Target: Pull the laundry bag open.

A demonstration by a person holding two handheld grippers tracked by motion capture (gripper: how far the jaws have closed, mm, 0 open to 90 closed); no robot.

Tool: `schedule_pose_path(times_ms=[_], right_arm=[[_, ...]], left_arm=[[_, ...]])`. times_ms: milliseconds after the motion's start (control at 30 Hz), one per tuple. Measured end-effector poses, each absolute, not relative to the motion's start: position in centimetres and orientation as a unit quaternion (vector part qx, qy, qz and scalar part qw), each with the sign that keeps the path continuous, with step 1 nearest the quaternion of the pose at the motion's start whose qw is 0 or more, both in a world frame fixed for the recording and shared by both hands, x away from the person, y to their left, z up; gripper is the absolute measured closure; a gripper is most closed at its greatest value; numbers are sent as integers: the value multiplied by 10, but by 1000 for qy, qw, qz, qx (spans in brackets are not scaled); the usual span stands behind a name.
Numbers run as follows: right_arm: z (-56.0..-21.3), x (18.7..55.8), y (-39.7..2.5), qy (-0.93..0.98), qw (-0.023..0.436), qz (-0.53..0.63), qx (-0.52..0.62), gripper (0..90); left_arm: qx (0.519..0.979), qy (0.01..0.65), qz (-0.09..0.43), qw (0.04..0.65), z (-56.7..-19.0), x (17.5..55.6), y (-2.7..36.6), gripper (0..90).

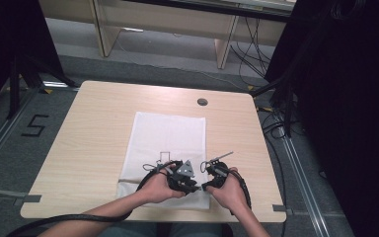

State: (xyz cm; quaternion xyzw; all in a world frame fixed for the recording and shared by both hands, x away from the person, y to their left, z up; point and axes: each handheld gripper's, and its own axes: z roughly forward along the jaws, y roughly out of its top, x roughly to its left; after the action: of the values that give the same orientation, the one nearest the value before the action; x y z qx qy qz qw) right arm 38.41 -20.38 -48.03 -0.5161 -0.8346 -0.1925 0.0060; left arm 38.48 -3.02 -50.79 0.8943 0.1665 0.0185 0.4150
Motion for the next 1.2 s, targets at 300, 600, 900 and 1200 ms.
schedule_pose_path(times_ms=[300,600,900,1200], right_arm=[[-479,383,-203,-829,8,-186,-528,900],[-479,383,-203,-828,11,-186,-529,900],[-480,384,-204,-827,10,-182,-532,900],[-479,384,-204,-829,13,-188,-527,900]], left_arm=[[899,148,32,410,-511,383,-36,796],[906,133,53,399,-509,378,-37,811],[897,149,39,415,-512,382,-38,790],[902,134,49,408,-508,377,-38,872]])
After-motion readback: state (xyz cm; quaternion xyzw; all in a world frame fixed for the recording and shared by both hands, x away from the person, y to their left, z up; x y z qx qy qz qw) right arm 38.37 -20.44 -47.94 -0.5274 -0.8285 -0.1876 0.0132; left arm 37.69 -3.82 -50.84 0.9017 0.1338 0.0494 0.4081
